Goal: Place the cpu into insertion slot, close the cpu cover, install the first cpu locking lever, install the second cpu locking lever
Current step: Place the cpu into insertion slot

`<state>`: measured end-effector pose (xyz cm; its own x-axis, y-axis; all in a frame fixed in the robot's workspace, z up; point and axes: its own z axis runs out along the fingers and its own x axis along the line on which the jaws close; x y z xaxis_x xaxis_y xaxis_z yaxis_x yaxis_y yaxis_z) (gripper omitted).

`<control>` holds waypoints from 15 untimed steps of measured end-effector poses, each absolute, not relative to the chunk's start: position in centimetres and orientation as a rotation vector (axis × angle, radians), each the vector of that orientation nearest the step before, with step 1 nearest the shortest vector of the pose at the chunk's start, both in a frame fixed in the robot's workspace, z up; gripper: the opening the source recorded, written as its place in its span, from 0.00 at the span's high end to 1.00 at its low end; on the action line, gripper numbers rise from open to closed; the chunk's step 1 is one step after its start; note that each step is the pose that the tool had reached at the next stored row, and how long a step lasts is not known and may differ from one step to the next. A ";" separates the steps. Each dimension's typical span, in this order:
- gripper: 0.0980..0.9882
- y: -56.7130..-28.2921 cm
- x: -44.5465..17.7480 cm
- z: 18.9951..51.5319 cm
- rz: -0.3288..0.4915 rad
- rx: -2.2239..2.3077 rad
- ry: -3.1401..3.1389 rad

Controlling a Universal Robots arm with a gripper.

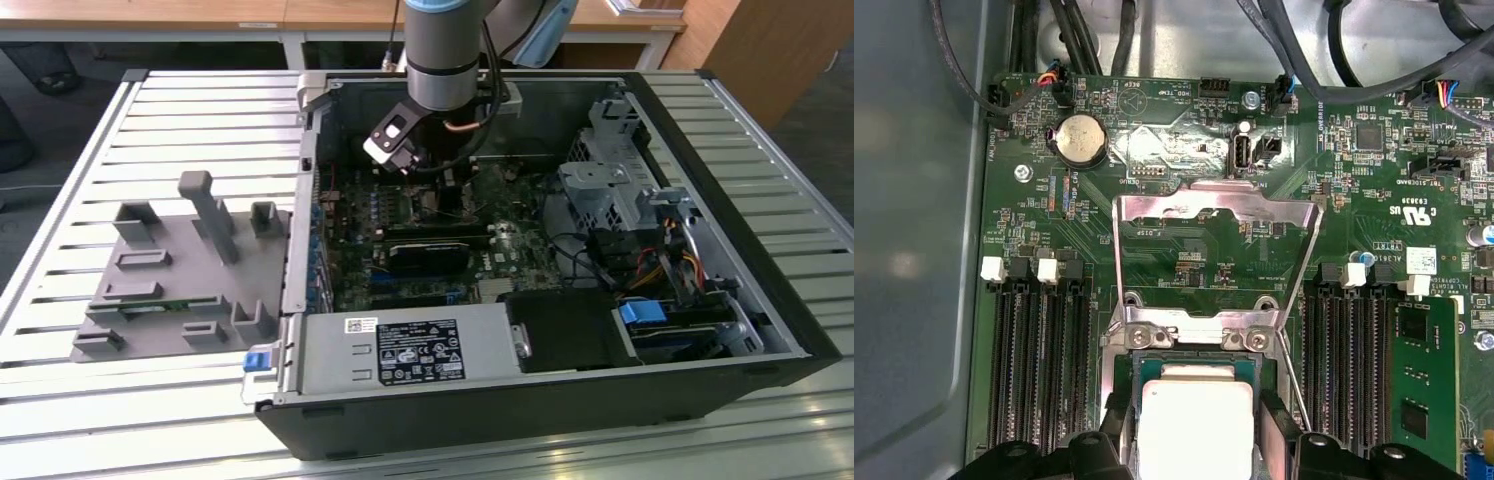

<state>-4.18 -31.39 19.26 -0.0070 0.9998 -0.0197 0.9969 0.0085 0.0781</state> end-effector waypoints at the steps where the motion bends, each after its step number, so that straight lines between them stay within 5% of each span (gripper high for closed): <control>1: 0.42 -31.4 -4.2 19.3 0.064 2.164 2.181; 10: 0.44 -31.4 -4.2 20.4 0.062 2.164 2.181; 15: 0.70 -31.4 -4.1 20.8 0.057 2.167 2.184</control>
<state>-4.07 -31.38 20.83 -0.0071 0.9998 -0.0197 0.9974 0.0085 0.0720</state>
